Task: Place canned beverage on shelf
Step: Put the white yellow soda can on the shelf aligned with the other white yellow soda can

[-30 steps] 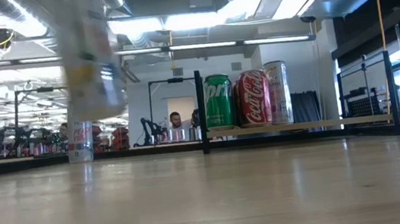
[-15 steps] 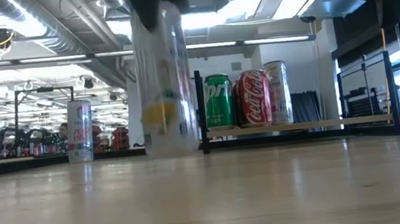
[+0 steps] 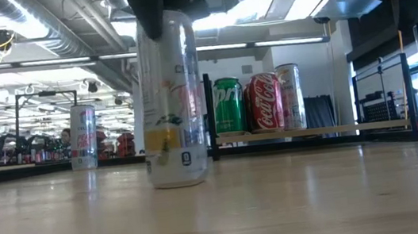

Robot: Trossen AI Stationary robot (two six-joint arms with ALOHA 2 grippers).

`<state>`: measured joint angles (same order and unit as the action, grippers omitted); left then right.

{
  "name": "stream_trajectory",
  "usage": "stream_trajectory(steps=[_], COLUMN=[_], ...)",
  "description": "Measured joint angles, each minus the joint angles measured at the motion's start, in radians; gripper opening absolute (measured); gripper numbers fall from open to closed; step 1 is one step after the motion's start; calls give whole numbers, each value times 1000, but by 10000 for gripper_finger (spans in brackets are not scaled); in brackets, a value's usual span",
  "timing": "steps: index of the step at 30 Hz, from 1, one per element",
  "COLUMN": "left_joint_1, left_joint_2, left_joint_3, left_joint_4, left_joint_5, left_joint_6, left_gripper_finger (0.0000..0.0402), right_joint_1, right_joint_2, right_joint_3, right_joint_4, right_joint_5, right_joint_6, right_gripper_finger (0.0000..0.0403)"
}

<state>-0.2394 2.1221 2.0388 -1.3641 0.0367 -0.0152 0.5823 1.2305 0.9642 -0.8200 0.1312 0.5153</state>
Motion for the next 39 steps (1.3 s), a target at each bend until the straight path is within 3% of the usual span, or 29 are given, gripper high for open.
stream_trajectory(steps=[6, 12, 17, 21, 26, 31, 39], left_joint_1=[-2, -7, -38, -87, -178, -293, -487], left_joint_2=[-1, -2, -28, -111, -273, -499, -808], left_joint_3=[15, 163, 297, 280, 130, -147, -543], left_joint_4=[-15, -93, -198, -207, -206, -184, -6], left_joint_5=[-1, -18, -130, -224, -303, -422, -429], left_joint_6=[1, -13, -89, -176, -279, -487, -828], left_gripper_finger=[348, 354, 351, 354, 348, 336, 329], right_joint_1=[0, 0, 0, 0, 0, -39, -161], right_joint_2=[1, 1, 1, 1, 20, 53, 157], right_joint_3=[0, 0, 1, 1, 1, 2, 140], right_joint_4=[1, 45, 175, 313, 569, 819, 850], right_joint_5=[7, 16, 67, 131, 217, 294, 289], right_joint_6=[34, 34, 33, 30, 56, 58, 55], right_gripper_finger=[293, 293, 293, 293, 293, 294, 294])
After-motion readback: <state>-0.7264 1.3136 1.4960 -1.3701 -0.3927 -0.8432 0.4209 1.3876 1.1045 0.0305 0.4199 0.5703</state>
